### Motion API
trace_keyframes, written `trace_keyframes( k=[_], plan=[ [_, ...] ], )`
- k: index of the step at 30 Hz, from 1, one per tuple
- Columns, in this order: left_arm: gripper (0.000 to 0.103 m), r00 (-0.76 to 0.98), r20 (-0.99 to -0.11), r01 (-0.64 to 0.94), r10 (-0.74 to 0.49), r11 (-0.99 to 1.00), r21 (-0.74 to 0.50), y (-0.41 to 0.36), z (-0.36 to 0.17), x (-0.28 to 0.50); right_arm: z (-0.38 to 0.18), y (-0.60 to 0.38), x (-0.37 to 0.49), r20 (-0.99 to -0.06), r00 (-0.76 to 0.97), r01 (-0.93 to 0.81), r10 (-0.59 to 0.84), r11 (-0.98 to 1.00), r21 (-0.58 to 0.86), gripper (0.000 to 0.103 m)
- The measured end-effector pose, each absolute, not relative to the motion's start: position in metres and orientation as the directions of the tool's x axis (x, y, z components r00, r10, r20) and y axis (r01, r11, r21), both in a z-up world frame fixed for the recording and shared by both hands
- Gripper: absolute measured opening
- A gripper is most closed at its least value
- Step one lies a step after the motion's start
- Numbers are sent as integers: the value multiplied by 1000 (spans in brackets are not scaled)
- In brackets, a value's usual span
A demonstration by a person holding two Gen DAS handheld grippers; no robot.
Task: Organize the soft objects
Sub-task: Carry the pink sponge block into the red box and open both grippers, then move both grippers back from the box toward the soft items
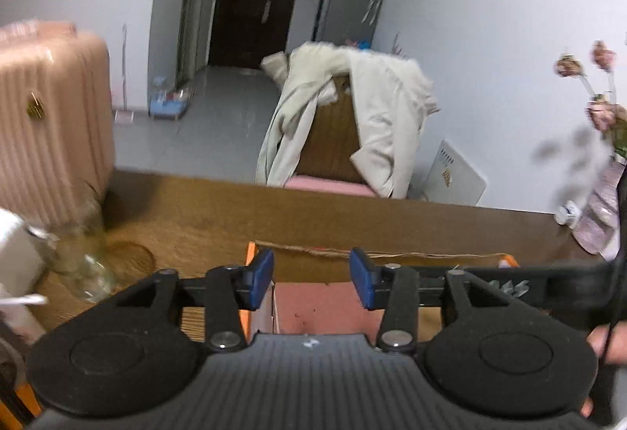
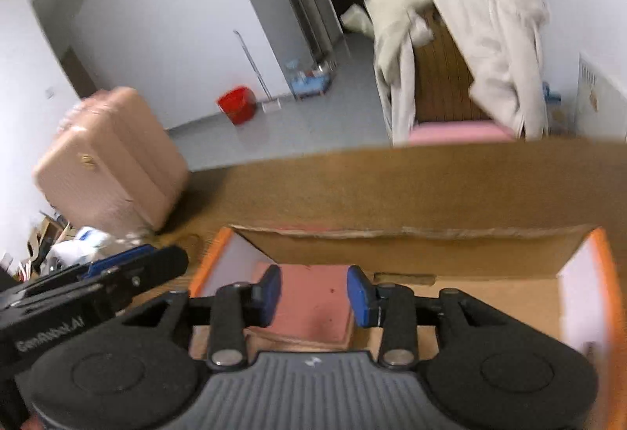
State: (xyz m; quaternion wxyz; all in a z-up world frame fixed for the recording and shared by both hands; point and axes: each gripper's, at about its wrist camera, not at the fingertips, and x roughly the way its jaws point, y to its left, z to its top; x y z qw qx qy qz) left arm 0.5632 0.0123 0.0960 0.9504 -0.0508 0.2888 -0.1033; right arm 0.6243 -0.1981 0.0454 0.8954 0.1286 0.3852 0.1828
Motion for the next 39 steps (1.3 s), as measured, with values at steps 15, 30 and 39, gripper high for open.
trace_keyframes(
  k=[15,30,39],
  plan=[
    [91,887,-298,372,-353,928,8,44,164,256,154,-233,329,-448,751,-413,486,874,257,68],
    [99,918,-359,142,-167,985,-95,70,53,112,24,-209,118,-440,835,-295,331,944,151,77],
    [98,866,-431,265,-254,964,-37,22,26,132,-8,-230,126,-491,825,-194,280,956,221,67]
  ],
)
